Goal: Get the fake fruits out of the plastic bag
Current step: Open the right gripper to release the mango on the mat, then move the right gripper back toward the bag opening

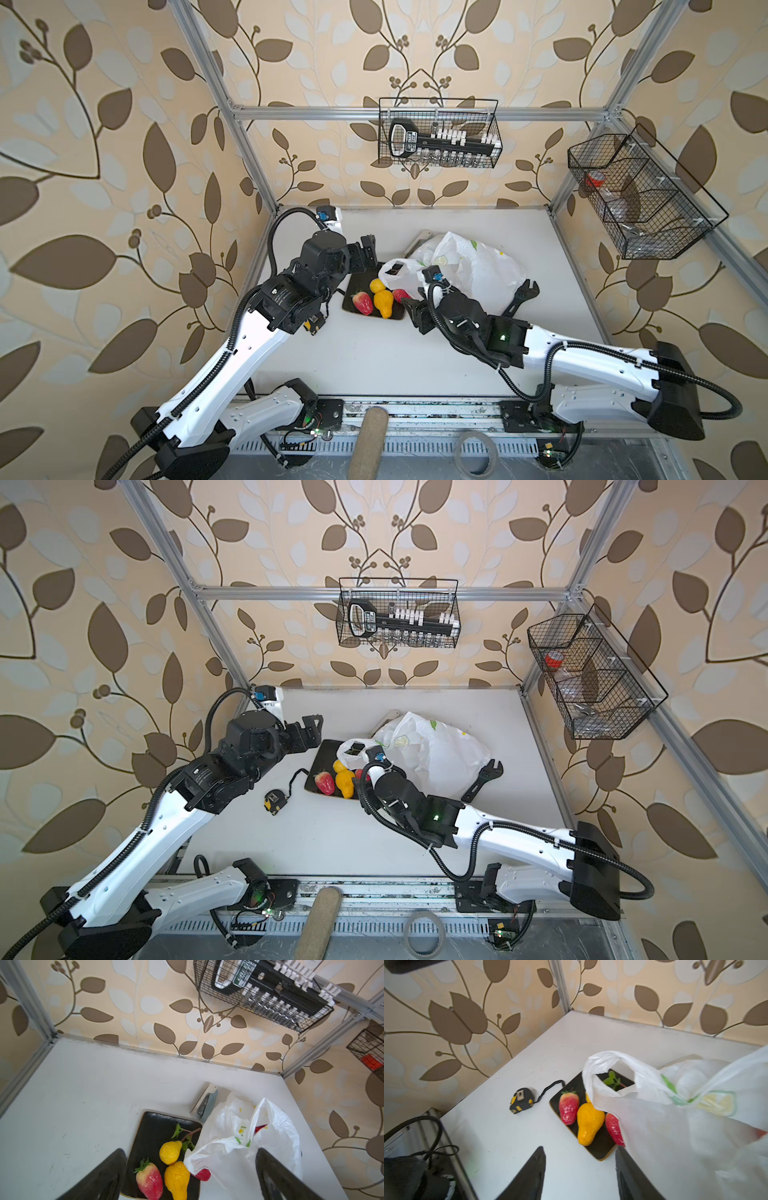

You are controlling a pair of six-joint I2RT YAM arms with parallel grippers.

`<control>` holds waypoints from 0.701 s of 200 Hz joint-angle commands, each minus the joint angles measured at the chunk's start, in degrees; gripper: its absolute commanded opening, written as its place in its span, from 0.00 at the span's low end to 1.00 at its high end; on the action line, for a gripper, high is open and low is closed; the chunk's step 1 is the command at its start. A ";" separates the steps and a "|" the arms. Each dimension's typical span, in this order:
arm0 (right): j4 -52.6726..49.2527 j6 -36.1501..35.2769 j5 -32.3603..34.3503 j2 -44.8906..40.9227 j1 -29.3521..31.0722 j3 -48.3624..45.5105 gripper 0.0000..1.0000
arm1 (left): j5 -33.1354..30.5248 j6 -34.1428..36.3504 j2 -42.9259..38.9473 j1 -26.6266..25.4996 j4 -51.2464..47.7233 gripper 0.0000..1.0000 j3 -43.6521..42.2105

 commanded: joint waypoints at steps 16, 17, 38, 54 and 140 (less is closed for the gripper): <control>-10.89 8.99 3.64 2.87 -7.85 0.23 0.47 | 16.31 2.59 6.25 0.37 1.70 0.97 0.03; -10.98 9.03 3.50 3.08 -8.02 0.30 0.47 | 16.61 2.65 6.42 0.39 1.73 0.97 -0.01; -10.79 10.67 -1.49 7.95 -12.30 2.38 0.47 | 19.17 3.05 8.83 0.41 1.19 0.97 -1.08; -9.65 10.81 -3.22 11.86 -14.30 4.21 0.47 | 18.70 3.58 9.95 0.33 1.18 0.97 -2.71; -2.73 3.85 -7.44 21.85 -20.42 3.85 0.44 | 23.87 8.36 20.20 1.51 10.90 0.81 -9.19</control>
